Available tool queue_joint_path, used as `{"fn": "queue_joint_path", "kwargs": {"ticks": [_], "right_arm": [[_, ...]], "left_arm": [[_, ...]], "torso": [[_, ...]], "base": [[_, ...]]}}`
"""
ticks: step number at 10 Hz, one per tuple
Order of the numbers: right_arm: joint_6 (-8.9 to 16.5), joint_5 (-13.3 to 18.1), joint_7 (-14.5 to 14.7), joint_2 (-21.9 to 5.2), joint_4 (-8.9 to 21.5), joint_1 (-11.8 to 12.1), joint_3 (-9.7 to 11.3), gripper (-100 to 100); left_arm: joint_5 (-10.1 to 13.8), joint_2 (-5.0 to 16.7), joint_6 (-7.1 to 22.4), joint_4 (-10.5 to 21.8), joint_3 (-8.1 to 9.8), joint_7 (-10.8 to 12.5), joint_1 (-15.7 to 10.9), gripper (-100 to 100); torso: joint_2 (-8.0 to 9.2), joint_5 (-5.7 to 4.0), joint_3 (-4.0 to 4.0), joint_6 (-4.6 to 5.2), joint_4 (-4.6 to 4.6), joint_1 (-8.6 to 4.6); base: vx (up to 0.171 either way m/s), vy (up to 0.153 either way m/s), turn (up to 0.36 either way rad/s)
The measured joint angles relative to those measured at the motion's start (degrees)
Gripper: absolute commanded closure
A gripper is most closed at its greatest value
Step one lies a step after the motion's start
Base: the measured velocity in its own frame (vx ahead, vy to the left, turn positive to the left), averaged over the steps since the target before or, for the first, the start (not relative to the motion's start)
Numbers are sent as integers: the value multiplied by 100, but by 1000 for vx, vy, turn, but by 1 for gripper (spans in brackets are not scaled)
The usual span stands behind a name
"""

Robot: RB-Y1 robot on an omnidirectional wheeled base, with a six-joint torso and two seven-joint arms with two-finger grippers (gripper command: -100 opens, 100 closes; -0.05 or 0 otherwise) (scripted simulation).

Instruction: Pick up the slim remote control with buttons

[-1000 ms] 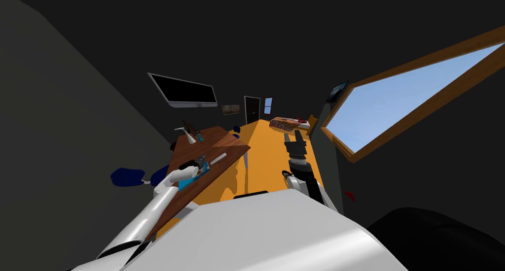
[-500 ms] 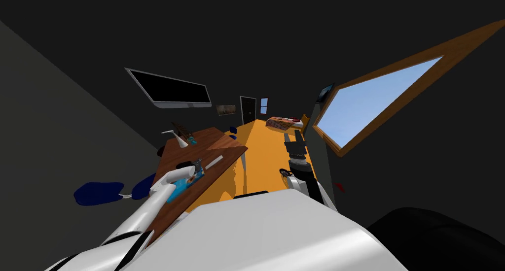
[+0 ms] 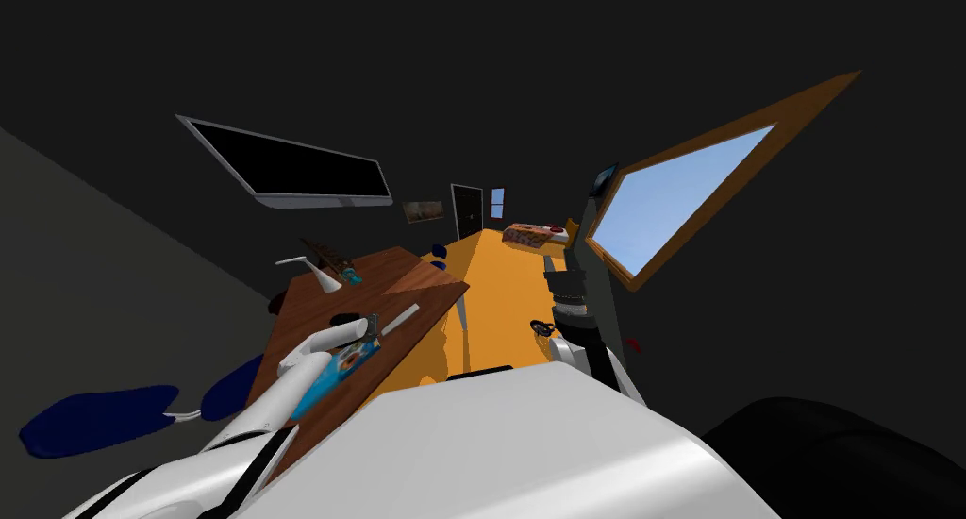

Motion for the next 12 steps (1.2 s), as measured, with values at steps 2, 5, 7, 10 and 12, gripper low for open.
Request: {"fn": "queue_joint_path", "kwargs": {"ticks": [2, 5, 7, 10, 12], "right_arm": [[0, 0, 0, 0, 0, 0, 0, 0], [0, 0, 0, 0, 0, 0, 0, 0], [0, 0, 0, 0, 0, 0, 0, 0], [0, 0, 0, 0, 0, 0, 0, 0], [0, 0, 0, 0, 0, 0, 0, 0]], "left_arm": [[191, 110, 293, 304, 23, 162, -125, -100], [359, 188, 641, 679, 29, 389, -270, -100], [544, 275, 838, 949, 50, 490, -344, -100], [802, 371, 1150, 1457, 55, 722, -505, -100], [944, 412, 1317, 1782, 51, 868, -615, -100]], "torso": [[2, 0, 1, 0, 1, 3], [4, 0, 2, -1, 1, -2], [2, 0, 1, -1, 1, 0], [-4, 1, -2, 4, 0, 3], [-2, 1, -1, 1, 0, 4]], "base": [[37, 27, -172], [34, 22, -98], [42, 30, -144], [45, 35, -139], [41, 35, -107]]}}
